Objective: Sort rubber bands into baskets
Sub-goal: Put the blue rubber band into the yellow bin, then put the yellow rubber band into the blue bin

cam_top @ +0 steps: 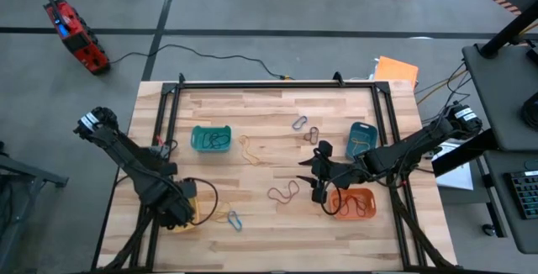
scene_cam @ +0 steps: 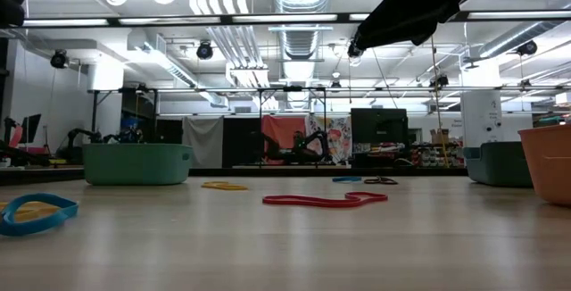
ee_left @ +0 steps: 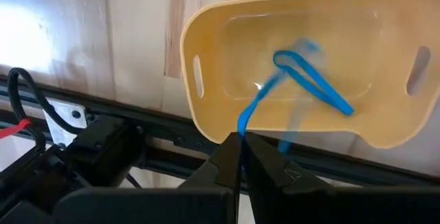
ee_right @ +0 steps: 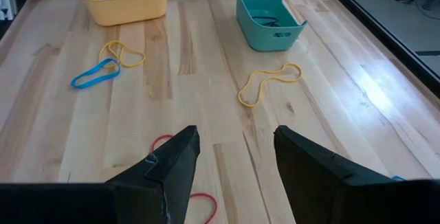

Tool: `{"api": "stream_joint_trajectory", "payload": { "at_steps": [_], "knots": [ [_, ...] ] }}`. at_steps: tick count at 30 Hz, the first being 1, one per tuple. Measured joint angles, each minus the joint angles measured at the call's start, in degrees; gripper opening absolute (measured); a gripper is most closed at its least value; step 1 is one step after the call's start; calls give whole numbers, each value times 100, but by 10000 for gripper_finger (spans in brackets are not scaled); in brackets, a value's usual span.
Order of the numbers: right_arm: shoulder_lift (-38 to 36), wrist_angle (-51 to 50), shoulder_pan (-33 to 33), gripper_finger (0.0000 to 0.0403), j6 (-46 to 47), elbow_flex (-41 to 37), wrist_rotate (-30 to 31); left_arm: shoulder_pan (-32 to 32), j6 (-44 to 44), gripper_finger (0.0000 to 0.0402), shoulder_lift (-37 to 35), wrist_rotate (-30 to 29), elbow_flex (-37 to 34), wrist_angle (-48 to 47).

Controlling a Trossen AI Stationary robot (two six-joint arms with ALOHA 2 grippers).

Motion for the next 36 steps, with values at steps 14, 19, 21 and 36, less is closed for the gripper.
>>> {"api": "stream_joint_trajectory", "payload": {
  "at_steps": [14,19,21,36],
  "knots": [
    [0,0,0,185,-4,0,-9,0,-63,60,2,-220,-6,4],
    [0,136,0,185,-434,-4,-33,2,-20,79,0,-249,1,265],
    [-5,276,0,185,-773,-4,-35,1,64,82,0,-415,64,487],
    [-566,1132,109,185,-1818,-4,-769,0,1155,83,0,-2001,986,1207]
  ]
}}
